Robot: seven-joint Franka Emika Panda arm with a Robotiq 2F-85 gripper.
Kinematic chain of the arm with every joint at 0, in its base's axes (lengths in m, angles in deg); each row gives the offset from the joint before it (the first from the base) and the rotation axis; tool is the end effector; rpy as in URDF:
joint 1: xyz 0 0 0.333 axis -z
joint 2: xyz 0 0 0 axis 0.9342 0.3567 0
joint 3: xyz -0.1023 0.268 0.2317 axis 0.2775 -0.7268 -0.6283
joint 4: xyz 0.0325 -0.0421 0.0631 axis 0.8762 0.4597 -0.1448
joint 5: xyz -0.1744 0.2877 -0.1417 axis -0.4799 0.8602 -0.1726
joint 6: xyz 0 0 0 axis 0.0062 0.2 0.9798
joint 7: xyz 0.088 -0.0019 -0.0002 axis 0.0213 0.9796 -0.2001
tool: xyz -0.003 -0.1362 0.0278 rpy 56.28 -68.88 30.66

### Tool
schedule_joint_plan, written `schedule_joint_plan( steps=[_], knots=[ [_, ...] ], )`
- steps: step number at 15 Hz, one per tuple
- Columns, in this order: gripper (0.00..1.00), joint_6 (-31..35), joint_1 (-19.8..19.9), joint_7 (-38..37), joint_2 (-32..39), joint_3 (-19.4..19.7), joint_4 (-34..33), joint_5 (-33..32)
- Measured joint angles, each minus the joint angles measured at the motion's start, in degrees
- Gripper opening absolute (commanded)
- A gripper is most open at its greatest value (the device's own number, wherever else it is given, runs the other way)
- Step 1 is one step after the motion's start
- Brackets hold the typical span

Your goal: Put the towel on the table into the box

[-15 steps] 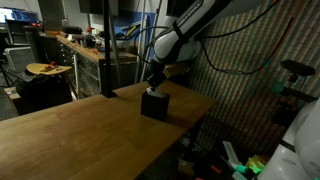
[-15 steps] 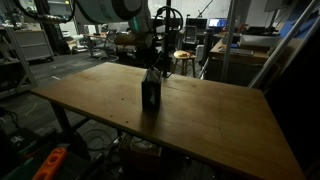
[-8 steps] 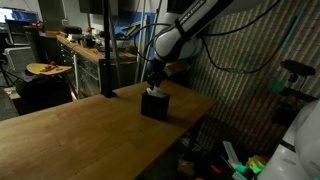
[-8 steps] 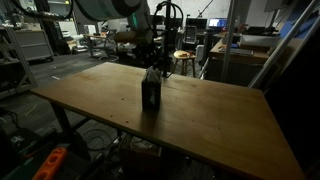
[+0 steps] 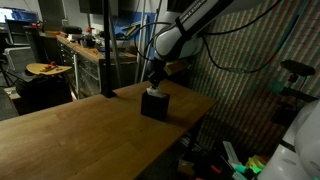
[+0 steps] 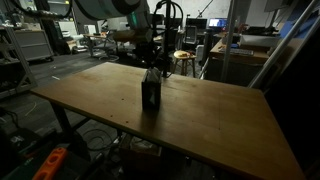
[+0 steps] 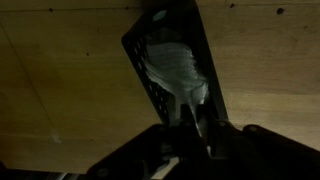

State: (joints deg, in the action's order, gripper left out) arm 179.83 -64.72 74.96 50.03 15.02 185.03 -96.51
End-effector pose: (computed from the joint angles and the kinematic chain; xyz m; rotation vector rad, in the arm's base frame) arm 0.5032 -0.0759 0.4020 2.9948 0.0316 0.3881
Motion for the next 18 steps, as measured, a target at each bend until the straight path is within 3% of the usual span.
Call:
schedule_joint_plan(
  steps=[3, 18],
  knots=[
    [0.09, 0.0, 0.02, -0.67, -0.26, 0.01, 0.0, -1.06],
    [0.06, -0.03, 0.14, -1.74, -0.95, 0.17, 0.29, -2.8]
  ],
)
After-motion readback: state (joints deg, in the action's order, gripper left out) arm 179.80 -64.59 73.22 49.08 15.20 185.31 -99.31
